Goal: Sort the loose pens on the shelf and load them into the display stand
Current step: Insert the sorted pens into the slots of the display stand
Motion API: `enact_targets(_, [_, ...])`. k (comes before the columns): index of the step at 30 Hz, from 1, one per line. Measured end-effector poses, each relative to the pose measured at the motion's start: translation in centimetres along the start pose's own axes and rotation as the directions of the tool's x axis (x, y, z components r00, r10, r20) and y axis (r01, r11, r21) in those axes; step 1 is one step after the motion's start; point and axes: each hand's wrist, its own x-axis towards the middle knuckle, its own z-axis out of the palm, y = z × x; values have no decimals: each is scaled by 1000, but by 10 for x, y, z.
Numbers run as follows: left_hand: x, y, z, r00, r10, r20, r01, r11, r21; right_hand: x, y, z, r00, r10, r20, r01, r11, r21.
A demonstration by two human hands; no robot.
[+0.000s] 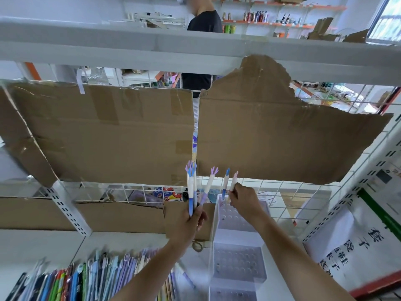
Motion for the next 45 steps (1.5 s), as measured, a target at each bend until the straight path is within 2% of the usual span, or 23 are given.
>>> enact_targets(7, [-6,-2,0,1000,-27,-2,27,998,-58,3,4,3,999,44,7,-44,999,28])
enact_targets(13, [-8,-1,0,1000,-18,-26,17,1000,-22,-27,1,-12,990,141,26,-144,976,165])
enact_targets(15, [-8,-3,1,999,-35,-13,35,999,-30,-37,-1,-17,994,106,17,-107,970,217])
enact_targets(18, [-7,-7,11,998,-57,-18,57,998,27,-49,-14,-19,989,-27,145,-31,924,382])
enact_targets(19, [-7,-9,15,998,-62,-20,63,997,52,-51,-17,-18,985,-50,167,-18,923,385])
enact_targets(21, [-7,-11,23,996,-86,-30,88,991,102,-49,-19,-20,989,-60,136,7,932,362])
enact_targets(25, [-3,-6,18,996,-72,-61,77,993,86,-38,-9,-42,998,9,-70,16,934,357])
enact_targets(27, [-1,-5,12,996,-45,-77,53,993,110,-30,1,-50,991,30,-127,4,964,266])
enact_targets(33, [-6,-6,8,995,-23,-102,36,990,135,-15,7,-40,997,59,-56,-48,981,188])
enact_targets(37, [-9,-8,6,992,-34,-119,50,990,129,-11,6,-22,999,47,19,-49,997,67])
enact_targets(45, [-15,-8,2,992,-66,-103,78,991,112,-9,3,-15,999,46,-15,-45,998,53])
